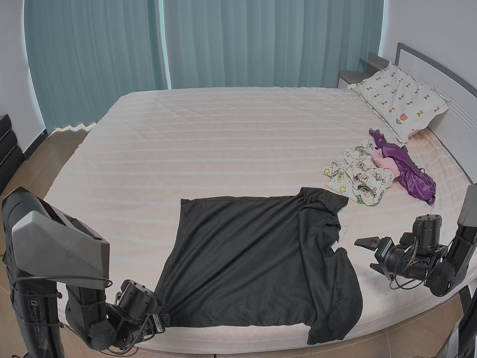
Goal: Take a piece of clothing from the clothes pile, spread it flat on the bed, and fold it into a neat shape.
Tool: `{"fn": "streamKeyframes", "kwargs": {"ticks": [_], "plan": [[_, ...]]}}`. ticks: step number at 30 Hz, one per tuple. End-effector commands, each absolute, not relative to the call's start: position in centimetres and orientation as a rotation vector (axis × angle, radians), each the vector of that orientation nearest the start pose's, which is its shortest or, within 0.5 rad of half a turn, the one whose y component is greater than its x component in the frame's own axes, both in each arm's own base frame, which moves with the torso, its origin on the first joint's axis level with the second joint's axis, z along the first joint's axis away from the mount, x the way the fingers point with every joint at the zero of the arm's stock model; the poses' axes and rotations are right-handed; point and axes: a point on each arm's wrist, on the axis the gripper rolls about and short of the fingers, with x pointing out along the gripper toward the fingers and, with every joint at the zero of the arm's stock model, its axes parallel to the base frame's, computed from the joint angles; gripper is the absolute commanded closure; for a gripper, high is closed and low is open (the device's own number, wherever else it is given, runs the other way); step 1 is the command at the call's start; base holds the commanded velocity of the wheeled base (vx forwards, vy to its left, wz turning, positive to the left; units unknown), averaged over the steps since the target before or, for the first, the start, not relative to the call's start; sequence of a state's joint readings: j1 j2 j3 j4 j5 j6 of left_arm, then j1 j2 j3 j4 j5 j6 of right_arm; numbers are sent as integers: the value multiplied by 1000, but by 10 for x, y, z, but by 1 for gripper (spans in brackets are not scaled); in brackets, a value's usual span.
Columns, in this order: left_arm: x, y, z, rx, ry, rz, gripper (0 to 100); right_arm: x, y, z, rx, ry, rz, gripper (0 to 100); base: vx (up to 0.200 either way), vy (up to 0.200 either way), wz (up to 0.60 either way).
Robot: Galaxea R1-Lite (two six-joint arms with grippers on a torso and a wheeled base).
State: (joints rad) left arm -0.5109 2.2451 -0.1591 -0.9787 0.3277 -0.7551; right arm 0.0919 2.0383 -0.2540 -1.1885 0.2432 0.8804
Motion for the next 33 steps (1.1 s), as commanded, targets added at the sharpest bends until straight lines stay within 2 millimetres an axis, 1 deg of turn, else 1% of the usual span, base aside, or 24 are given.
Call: {"fn": "streamKeyframes", "kwargs": {"ticks": [1,2,3,4,8,15,18,25,30,33], "plan": [[196,-96,-17,-318,879,194,0,255,28,26,890,694,44,0,0,0,0],[197,-95,-5,-345,834,179,0,255,28,26,890,692,44,0,0,0,0],[197,-95,-5,-345,834,179,0,255,28,26,890,692,44,0,0,0,0],[198,-93,17,-387,757,141,0,255,29,25,890,697,44,0,0,0,0],[202,-91,30,-421,698,129,0,255,29,24,888,702,43,0,0,0,0],[212,-92,35,-465,659,136,0,254,29,25,888,698,45,0,0,0,0],[215,-93,37,-482,644,136,0,254,29,25,888,698,45,0,200,0,0],[218,-90,34,-489,655,152,0,254,29,25,887,698,45,0,200,0,0],[219,-90,33,-505,673,130,0,254,29,25,887,698,45,0,200,0,0],[220,-91,32,-520,675,131,0,254,30,24,886,703,45,0,0,0,0]]}}
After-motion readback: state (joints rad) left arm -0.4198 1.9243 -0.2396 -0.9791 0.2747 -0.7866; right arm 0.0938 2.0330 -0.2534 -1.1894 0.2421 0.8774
